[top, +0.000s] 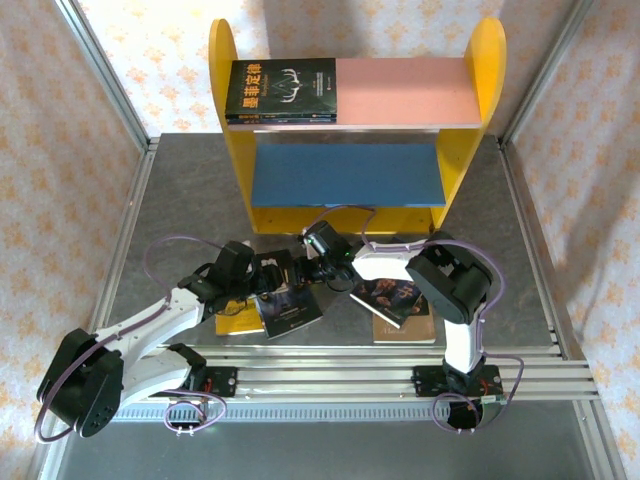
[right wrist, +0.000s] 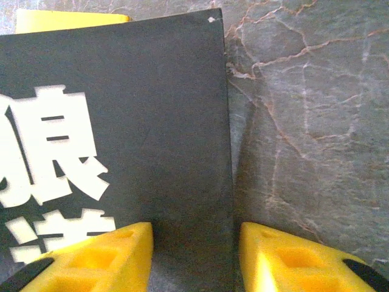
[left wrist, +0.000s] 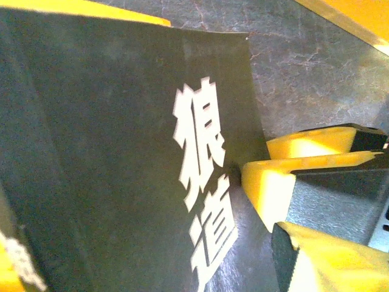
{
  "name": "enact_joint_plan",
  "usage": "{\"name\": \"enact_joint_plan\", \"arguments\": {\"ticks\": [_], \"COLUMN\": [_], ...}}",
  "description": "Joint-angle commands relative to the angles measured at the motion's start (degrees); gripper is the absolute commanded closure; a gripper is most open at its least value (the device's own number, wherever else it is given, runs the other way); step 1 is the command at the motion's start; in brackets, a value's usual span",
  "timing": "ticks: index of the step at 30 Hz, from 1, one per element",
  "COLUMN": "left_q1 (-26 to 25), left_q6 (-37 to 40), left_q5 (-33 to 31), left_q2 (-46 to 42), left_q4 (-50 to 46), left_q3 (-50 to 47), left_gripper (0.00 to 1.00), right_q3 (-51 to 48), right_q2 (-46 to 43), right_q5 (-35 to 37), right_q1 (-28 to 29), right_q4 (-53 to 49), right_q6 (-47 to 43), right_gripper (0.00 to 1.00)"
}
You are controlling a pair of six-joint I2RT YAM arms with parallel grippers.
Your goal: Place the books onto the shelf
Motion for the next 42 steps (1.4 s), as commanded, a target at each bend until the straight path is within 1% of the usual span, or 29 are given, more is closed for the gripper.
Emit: {"name": "enact_joint_plan", "arguments": {"ticks": [1, 3, 5, 8, 9, 12, 14, 19, 22, 24, 28, 31, 33, 35, 38, 42], "left_q1": [-0.57, -0.57, -0.49, -0.57, -0.5, -0.56, -0.51, -0.51, -0.52, -0.5, -0.62, -0.67, -0.77, -0.92, -1.21, -1.51], "left_q6": [1.89, 2.07, 2.33, 2.55, 2.6, 2.86, 3.19, 4.82, 6.07, 6.91, 9.26, 11.74, 13.53, 14.73, 16.75, 19.98], "left_q5": [-1.68, -2.09, -2.38, -2.92, -3.11, -3.68, -4.21, -4.0, -3.41, -2.65, -0.41, 0.9, 3.27, 5.3, 6.32, 9.47], "left_q2": [-1.13, -1.13, -1.22, -1.39, -1.4, -1.49, -1.57, -1.4, -2.06, -2.98, -5.85, -7.9, -8.86, -9.55, -10.01, -8.99], "left_q4": [-0.86, -1.21, -1.61, -1.94, -2.18, -2.14, -1.97, -1.89, -2.15, -2.66, -4.69, -7.2, -8.24, -9.74, -12.7, -15.44], "left_q3": [1.57, 1.59, 1.79, 2.0, 2.07, 2.21, 2.33, 3.62, 5.1, 6.11, 8.7, 11.59, 13.91, 17.66, 24.34, 34.5], "left_gripper": [0.36, 0.39, 0.43, 0.53, 0.56, 0.62, 0.68, 0.86, 0.93, 0.95, 1.0, 1.0, 1.0, 1.0, 1.0, 1.0], "right_q3": [-1.01, -0.92, -0.83, -0.85, -1.0, -1.52, -1.66, -1.84, -2.44, -3.22, -4.56, -4.79, -4.58, -4.08, -3.56, -2.99], "right_q2": [1.93, 1.89, 1.88, 1.55, 1.37, 0.58, 0.07, -1.89, -5.17, -8.52, -16.73, -22.99, -26.95, -30.92, -37.22, -46.25], "right_q5": [3.43, 3.61, 3.92, 4.89, 5.29, 5.98, 6.22, 7.79, 9.73, 10.39, 12.81, 15.24, 16.35, 17.17, 18.49, 19.56], "right_q1": [0.49, 0.42, 0.38, 0.22, 0.09, -0.3, -0.52, -1.16, -2.39, -3.67, -5.84, -7.06, -8.0, -8.86, -10.0, -11.74], "right_q4": [-5.42, -5.68, -6.06, -6.61, -6.66, -6.4, -6.47, -7.54, -9.04, -9.91, -13.19, -16.15, -18.11, -20.28, -23.05, -25.68], "right_q6": [-0.33, -0.54, -0.72, -0.85, -0.73, -0.52, -0.72, -1.39, -2.29, -2.81, -4.68, -6.33, -7.23, -8.02, -8.7, -8.98], "right_gripper": [0.55, 0.52, 0.52, 0.51, 0.47, 0.44, 0.41, 0.4, 0.37, 0.37, 0.33, 0.3, 0.29, 0.28, 0.25, 0.2]}}
